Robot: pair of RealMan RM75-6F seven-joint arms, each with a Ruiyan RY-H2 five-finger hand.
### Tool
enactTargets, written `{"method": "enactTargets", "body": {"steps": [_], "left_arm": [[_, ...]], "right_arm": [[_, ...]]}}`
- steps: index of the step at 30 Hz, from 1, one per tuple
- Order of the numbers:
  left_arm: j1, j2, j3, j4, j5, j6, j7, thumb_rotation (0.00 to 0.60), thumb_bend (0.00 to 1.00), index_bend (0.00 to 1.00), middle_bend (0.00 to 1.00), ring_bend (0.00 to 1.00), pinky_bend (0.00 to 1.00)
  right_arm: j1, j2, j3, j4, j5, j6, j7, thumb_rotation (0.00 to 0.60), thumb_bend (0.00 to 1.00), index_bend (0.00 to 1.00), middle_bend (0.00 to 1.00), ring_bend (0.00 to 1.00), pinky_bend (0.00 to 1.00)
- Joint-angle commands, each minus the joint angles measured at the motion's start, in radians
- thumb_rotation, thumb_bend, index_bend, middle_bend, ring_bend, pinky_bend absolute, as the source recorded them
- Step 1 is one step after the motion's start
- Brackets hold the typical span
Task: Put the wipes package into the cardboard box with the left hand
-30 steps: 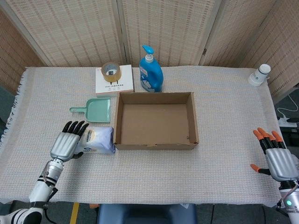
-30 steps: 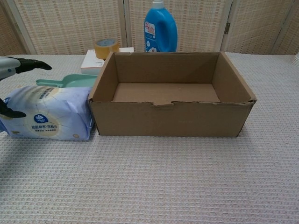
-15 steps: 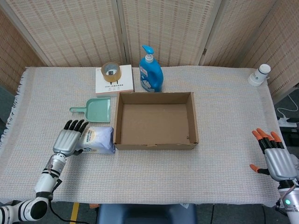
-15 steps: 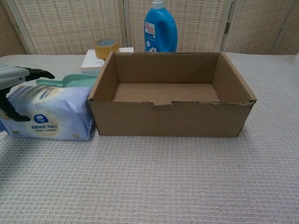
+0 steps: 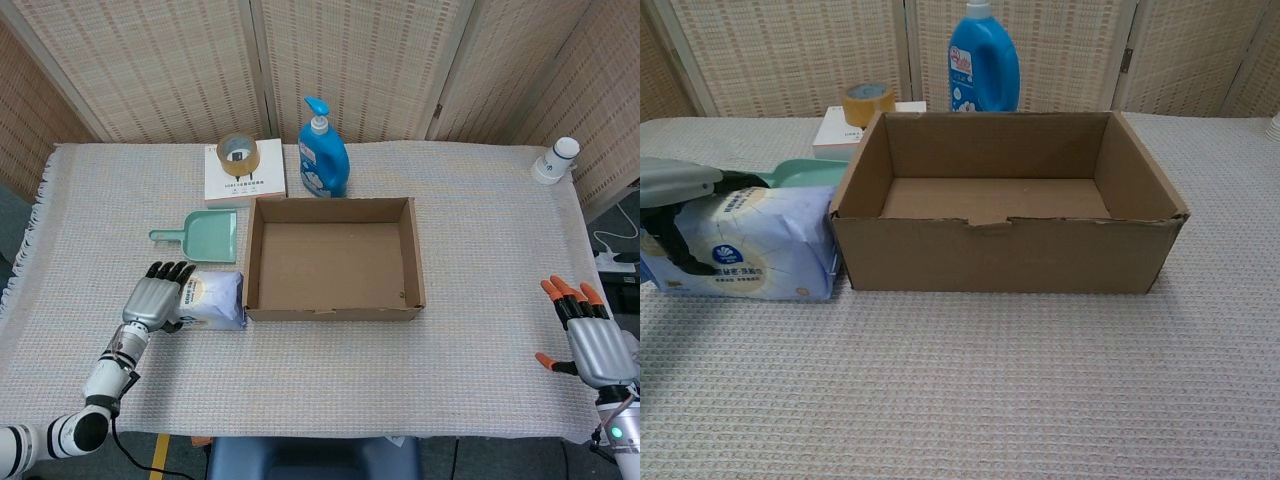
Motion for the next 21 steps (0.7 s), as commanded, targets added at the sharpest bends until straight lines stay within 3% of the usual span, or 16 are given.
{"method": "enactTargets", "body": {"steps": [1,6,14,21], "left_arm": [[-0.015,-0.002,0.011,0.013,-0.010,0.002,0.004,0.600,0.18,0.00,0.00,0.00,0.14],[-0.021,-0.002,0.021,0.020,-0.003,0.021,-0.004,0.600,0.19,0.01,0.05,0.07,0.31],[-0.030,0.026,0.047,0.018,0.016,0.007,-0.023,0.600,0.23,0.32,0.39,0.37,0.52],[-0.025,0.071,0.060,0.005,0.039,0.010,-0.057,0.600,0.25,0.47,0.53,0.48,0.62]], "right_arm": [[0.004,0.007,0.003,-0.005,0.022,-0.017,-0.005,0.600,0.00,0.03,0.00,0.00,0.00],[0.004,0.011,0.006,-0.012,0.028,-0.017,-0.004,0.600,0.00,0.03,0.00,0.00,0.00],[0.005,0.014,0.005,-0.015,0.030,-0.022,-0.003,0.600,0.00,0.03,0.00,0.00,0.00],[0.005,0.017,0.006,-0.018,0.033,-0.022,0.000,0.600,0.00,0.03,0.00,0.00,0.00]]}}
